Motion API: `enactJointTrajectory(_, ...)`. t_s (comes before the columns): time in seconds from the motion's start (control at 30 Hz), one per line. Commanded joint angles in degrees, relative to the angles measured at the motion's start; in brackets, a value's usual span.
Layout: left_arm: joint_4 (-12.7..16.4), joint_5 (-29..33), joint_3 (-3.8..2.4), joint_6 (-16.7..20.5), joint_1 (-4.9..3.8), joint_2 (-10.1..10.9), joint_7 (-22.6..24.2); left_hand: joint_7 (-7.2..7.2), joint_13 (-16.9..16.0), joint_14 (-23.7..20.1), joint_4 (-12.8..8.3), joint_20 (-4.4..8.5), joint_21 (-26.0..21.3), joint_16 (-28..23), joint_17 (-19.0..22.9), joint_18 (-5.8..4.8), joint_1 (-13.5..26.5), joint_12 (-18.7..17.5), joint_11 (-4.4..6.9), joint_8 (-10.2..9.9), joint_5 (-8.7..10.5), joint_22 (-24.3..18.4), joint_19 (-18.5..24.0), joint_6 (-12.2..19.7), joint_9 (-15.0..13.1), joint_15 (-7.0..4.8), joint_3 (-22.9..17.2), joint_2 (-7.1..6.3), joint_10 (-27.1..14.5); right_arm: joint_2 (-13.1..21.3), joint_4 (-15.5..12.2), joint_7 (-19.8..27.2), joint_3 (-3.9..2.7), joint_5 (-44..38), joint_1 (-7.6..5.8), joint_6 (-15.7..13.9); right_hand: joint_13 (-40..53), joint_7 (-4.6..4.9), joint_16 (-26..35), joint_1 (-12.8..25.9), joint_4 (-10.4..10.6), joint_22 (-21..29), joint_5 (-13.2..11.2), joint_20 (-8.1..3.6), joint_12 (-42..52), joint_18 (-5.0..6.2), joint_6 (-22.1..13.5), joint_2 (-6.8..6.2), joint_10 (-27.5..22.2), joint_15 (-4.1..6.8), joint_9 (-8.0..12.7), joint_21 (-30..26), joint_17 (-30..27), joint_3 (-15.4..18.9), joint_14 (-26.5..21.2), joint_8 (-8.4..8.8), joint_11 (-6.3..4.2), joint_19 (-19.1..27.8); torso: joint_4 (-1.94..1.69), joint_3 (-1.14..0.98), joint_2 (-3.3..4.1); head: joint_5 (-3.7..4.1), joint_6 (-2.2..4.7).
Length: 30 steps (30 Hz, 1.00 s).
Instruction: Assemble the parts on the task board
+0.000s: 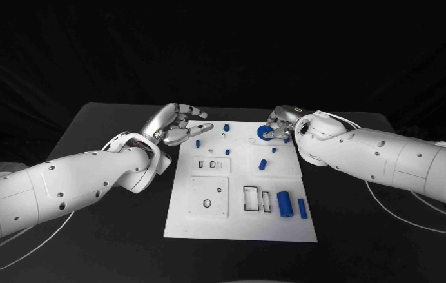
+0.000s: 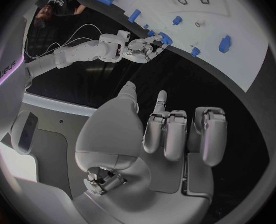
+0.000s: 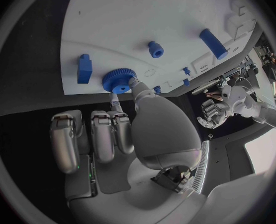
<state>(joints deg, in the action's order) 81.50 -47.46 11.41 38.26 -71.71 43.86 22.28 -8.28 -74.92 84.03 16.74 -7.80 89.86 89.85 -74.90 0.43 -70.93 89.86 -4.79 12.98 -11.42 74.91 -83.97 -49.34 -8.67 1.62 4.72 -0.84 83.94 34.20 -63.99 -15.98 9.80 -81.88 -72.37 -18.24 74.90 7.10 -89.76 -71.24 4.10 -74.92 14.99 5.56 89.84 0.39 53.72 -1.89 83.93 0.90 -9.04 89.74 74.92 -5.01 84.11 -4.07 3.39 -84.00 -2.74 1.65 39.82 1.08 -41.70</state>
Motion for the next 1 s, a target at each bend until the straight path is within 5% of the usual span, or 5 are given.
enactJointTrajectory(0.03, 0.04, -0.13, -0.04, 0.11, -0.02, -0.16, 0.49, -0.11, -15.08, 5.97, -0.02, -0.28, 0.14, 0.15, -15.1, -0.43, -0.06, 0.14, 0.1, -0.26, -0.2, 15.09, -6.03, -0.45, -0.07, -0.31, -0.21, 0.46, 6.06, 0.05, -0.11, -0.74, 0.0, -0.78, 0.05, -0.26, 15.1, 0.26, -0.24, 0.64, 0.14, -15.08, -0.08, 0.35, 0.16, -0.39, -0.03, 0.0, 6.07, -0.5, 0.04, 0.26, 15.08, -0.13, 5.89, 0.13, 0.35, -6.0, 0.01, 0.02, 0.01, 0.0, -0.02)
enactJointTrajectory(0.63, -0.04, -0.13, -0.04, 0.06, -0.01, -0.28, 0.49, -0.11, -15.08, 5.97, -0.01, -0.27, 0.14, 0.15, -15.1, -0.43, -0.06, 0.14, 0.1, -0.29, -0.22, 15.09, -6.03, -0.43, -0.06, -0.31, -0.17, 0.48, 6.06, 0.55, -0.56, -1.06, 0.0, -1.11, 0.1, -0.31, 15.1, 0.34, -0.24, 0.92, 0.09, -15.08, -0.93, 0.58, 0.16, -0.39, 0.5, 0.22, 6.07, -0.72, -0.02, 0.26, 15.08, -0.54, 5.89, -0.05, 0.5, -6.0, -0.02, 0.01, -0.01, -0.03, -0.34)
enactJointTrajectory(1.0, -0.08, -0.13, -0.04, 0.07, -0.01, -0.29, 0.52, -0.11, -15.08, 5.97, -0.01, -0.27, 0.14, 0.15, -15.1, -0.43, -0.06, 0.14, 0.1, -0.29, -0.22, 15.09, -6.03, -0.43, -0.06, -0.31, -0.17, 0.48, 6.06, 0.57, -0.6, -1.13, 0.0, -1.35, 0.1, 0.15, 15.1, -0.36, -0.24, 0.58, -0.41, -15.08, -0.56, 0.48, 0.16, -0.39, 5.04, 1.48, 6.07, -0.44, -0.6, 0.26, 15.08, -2.44, 5.89, -1.33, -0.04, -6.0, -0.04, 0.02, 0.01, -0.01, -0.46)
